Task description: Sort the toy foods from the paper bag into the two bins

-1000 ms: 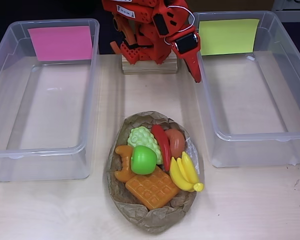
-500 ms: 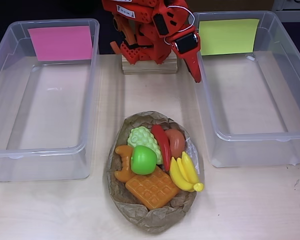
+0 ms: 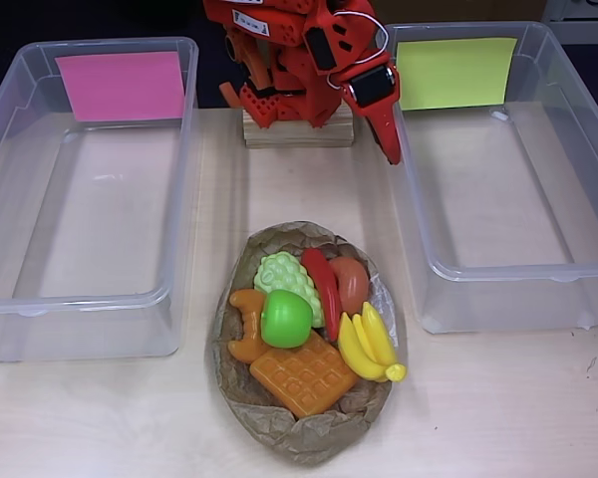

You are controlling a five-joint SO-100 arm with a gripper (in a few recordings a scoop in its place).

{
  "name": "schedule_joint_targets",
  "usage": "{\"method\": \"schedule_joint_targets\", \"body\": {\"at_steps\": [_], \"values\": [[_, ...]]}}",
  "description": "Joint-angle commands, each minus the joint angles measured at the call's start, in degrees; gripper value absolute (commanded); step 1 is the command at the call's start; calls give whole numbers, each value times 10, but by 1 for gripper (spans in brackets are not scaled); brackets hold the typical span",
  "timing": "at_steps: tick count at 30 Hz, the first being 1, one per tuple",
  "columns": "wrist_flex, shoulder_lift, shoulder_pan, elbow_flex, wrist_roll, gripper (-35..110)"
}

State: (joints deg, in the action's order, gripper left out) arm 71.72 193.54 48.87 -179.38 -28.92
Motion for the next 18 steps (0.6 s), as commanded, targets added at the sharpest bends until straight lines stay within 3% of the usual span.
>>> {"method": "schedule_joint_targets", "body": {"at_steps": [1,6,11,18], "values": [[5,8,-76,-5,38,0],[-20,-1,-97,-5,306,0],[-7,-1,-98,-5,340,0],[-17,-22,-139,-5,308,4]]}}
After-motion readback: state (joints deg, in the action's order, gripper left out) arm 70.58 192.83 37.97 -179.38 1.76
